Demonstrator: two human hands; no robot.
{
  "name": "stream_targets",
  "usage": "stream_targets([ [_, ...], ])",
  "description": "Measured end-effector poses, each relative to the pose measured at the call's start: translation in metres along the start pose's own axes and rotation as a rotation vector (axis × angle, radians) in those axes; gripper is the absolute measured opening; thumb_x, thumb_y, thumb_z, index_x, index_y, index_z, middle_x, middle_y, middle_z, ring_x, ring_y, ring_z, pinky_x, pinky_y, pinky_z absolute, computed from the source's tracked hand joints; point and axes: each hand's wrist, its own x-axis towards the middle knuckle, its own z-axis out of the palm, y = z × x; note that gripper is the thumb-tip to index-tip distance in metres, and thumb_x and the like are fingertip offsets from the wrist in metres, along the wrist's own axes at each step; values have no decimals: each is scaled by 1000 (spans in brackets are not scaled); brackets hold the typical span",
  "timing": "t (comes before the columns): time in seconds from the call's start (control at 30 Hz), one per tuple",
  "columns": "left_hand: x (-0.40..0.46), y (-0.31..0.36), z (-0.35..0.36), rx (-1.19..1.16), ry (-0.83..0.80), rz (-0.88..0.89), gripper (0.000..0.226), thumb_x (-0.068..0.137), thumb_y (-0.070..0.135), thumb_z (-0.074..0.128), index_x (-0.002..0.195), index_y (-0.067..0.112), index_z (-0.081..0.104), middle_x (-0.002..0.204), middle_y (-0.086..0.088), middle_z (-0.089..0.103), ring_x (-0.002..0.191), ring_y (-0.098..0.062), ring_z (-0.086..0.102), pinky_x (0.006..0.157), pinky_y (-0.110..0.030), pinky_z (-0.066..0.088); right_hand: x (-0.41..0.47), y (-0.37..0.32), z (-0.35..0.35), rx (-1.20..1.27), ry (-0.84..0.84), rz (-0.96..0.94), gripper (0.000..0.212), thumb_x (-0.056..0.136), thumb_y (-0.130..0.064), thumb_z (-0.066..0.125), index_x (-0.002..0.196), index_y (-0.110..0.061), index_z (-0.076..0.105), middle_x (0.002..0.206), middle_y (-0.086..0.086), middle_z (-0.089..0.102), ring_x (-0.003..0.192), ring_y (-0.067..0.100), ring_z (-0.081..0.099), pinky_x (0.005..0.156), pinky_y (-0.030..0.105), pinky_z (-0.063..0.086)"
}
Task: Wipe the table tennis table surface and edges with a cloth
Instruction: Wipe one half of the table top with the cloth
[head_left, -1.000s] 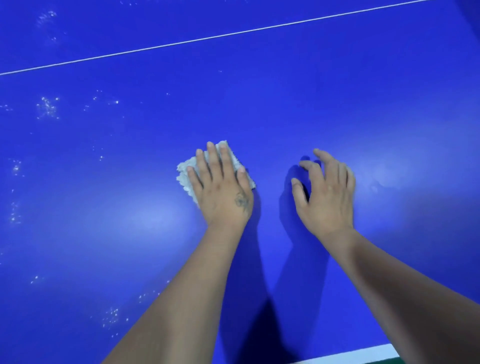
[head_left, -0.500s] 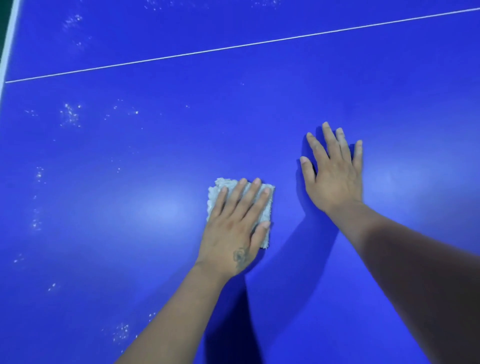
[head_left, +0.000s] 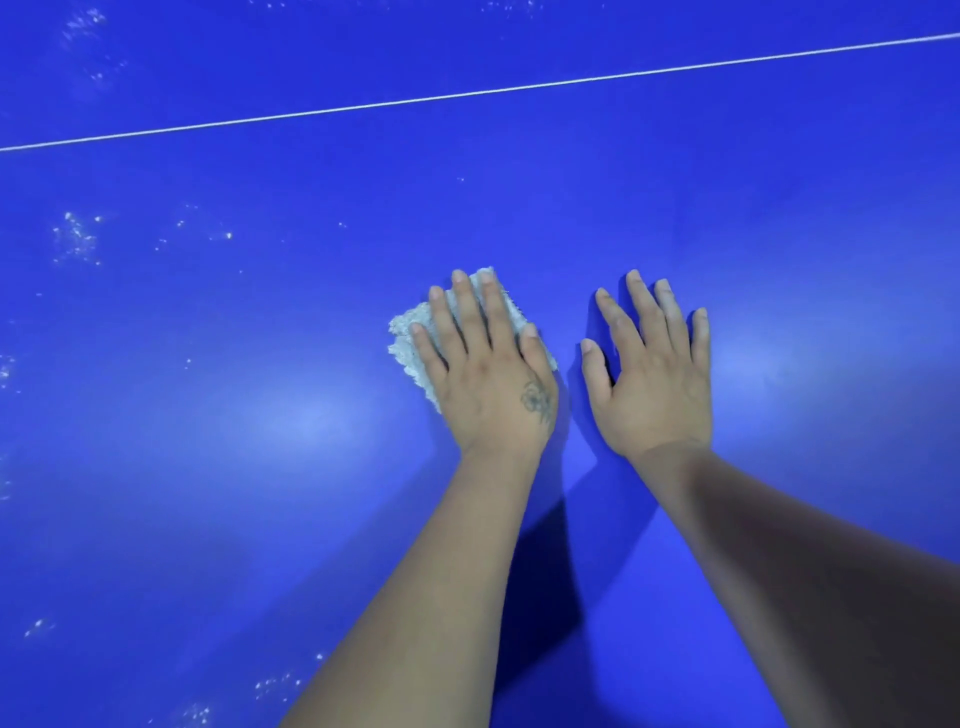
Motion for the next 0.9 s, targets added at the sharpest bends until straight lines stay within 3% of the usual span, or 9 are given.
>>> stream_targets([
  [0.27,-18,-40,-22,20,-176,628,62,116,46,27,172,22,18,180,2,11,167,-21,2,133,-54,11,0,0,-1,11,-12,9,59,109,-53,30,163,-29,38,175,-2,23,163,24,13,130,58,13],
  [0.43,-13,-93,-42,44,-213,714,61,116,45,30,172,25,19,180,5,12,167,-18,4,134,-53,14,1,1,-2,4,-10,3,60,109,-52,29,163,-27,39,175,-1,23,163,25,15,130,58,13],
  [0.63,35,-114,-37,62,-79,420,61,115,44,32,172,25,21,179,3,18,167,-22,9,134,-53,12,1,1,-1,10,1,-5,59,109,-49,33,161,-24,42,174,1,25,163,27,16,129,59,14],
  [0.8,83,-58,-16,75,16,31,65,111,46,23,172,21,22,178,-5,20,166,-30,14,132,-57,10,3,1,-2,23,-2,-7,59,108,-48,36,161,-24,43,174,1,25,163,27,16,129,60,14],
  [0.9,97,-23,-5,51,45,-69,68,110,45,22,172,17,21,179,-9,18,165,-34,13,132,-60,7,3,1,-2,20,-15,-6,59,108,-48,36,161,-24,43,174,1,25,163,27,16,129,60,14],
])
